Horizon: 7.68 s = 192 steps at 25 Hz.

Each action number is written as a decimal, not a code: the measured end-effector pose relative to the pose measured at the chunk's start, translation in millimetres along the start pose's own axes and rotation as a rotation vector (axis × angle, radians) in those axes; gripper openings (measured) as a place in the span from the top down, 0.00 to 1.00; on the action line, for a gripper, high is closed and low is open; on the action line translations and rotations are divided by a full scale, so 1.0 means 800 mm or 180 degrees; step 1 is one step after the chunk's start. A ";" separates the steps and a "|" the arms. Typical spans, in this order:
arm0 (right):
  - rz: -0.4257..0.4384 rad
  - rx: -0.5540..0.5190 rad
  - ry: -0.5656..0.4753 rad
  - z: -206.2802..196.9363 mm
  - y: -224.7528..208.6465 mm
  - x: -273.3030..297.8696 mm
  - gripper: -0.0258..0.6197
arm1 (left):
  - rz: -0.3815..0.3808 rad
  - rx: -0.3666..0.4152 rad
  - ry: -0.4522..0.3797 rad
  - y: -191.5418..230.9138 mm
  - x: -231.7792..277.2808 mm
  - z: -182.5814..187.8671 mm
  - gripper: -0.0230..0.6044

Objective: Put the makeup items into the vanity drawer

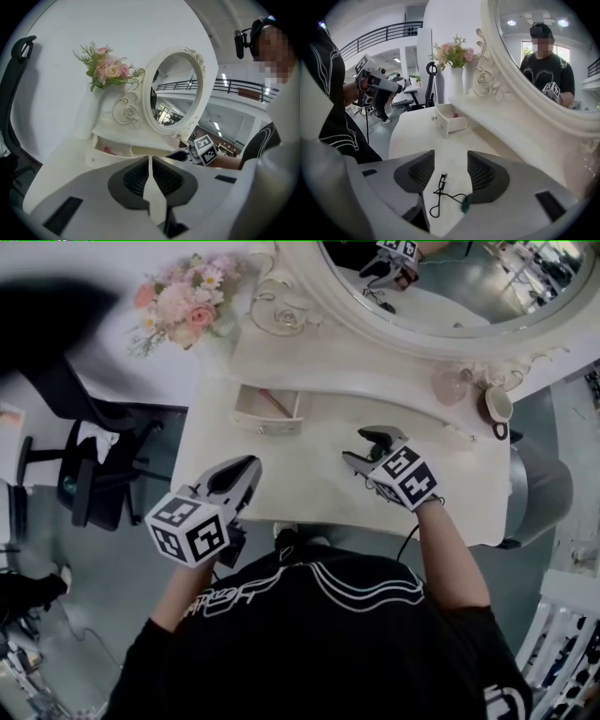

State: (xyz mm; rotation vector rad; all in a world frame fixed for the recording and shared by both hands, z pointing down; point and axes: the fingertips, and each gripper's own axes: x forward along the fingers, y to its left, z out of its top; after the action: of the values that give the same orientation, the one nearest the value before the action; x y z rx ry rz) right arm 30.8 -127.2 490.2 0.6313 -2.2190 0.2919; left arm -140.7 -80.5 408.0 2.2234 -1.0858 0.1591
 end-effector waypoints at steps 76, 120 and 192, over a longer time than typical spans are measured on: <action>0.0398 -0.0572 -0.0062 0.169 0.039 0.093 0.88 | 0.0201 -0.0257 -0.0060 0.143 -0.017 0.036 0.89; 0.0475 -0.0640 -0.0137 0.170 0.026 0.098 0.64 | 0.0358 -0.0340 -0.0106 0.150 -0.039 0.019 0.89; -0.0254 0.0562 0.0360 -0.080 -0.046 0.008 0.89 | -0.0060 -0.0274 0.0258 0.045 0.043 -0.004 0.89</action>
State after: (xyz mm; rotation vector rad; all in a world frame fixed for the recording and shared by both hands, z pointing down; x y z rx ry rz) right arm 87.8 -135.2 537.5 0.7771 -2.0692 0.4744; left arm -144.7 -117.5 441.0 2.1314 -1.0091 0.1894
